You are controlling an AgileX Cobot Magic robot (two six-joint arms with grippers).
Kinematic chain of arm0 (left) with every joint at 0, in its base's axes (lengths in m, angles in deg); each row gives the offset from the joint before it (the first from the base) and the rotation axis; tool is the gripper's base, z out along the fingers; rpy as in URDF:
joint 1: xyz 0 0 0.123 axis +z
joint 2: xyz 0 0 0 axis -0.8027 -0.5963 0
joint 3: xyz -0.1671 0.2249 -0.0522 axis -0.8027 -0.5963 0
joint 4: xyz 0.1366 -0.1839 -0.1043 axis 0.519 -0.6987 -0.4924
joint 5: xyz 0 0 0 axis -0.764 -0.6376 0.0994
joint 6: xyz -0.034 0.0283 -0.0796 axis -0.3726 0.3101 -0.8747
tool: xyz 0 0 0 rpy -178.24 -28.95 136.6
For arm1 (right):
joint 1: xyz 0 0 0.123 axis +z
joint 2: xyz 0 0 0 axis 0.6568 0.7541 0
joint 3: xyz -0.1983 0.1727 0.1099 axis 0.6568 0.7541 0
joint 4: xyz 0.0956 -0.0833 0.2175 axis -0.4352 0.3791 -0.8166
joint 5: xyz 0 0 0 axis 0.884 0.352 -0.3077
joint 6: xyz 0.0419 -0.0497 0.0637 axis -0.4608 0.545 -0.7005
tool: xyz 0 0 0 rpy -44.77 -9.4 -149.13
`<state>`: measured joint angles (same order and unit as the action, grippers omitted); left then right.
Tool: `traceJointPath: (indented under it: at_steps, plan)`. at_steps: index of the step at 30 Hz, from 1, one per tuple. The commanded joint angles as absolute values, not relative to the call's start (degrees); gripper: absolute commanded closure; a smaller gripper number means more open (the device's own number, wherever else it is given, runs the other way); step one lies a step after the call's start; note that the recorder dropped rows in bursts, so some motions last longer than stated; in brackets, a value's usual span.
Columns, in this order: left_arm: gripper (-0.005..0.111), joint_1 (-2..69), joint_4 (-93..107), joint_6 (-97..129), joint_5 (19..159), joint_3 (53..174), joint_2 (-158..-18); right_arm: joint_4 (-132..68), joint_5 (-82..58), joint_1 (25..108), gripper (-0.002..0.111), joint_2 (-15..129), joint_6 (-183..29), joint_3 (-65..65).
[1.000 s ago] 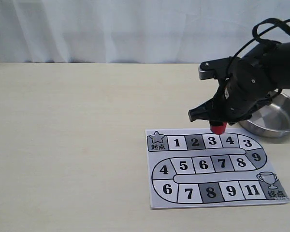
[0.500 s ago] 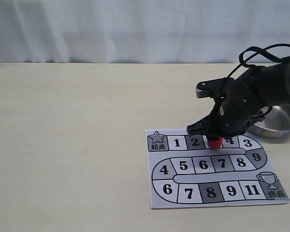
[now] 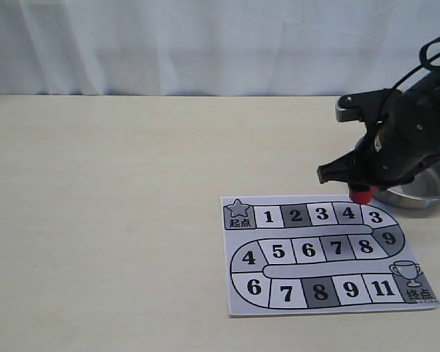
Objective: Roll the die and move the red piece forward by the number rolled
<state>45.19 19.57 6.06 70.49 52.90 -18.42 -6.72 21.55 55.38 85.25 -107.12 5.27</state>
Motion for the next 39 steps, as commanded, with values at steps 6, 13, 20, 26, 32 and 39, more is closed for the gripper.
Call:
traceJointPath:
  at_steps: [6,13,20,26,32,39]
  plan:
    - [0.107,44.7,19.6,5.7,70.5,52.8,-18.3,-7.7,11.2,52.5,0.104,91.7,-107.2,8.8]
    - [0.107,44.7,19.6,5.7,70.5,52.8,-18.3,-8.3,10.9,52.5,0.104,92.4,-107.2,8.8]
    - [0.107,44.7,19.6,5.7,70.5,52.8,-18.3,-8.3,10.9,52.5,0.087,92.4,-107.2,8.8]
    - [0.107,44.7,19.6,5.7,70.5,52.8,-18.3,-7.7,10.6,52.5,0.023,89.5,-107.2,8.8]
    - [0.107,44.7,19.6,5.7,70.5,52.8,-18.3,-7.3,10.8,52.5,0.022,81.9,-107.5,8.8]
    - [0.107,44.7,19.6,5.7,70.5,52.8,-18.3,-5.1,16.3,52.5,0.056,76.2,-106.8,8.8]
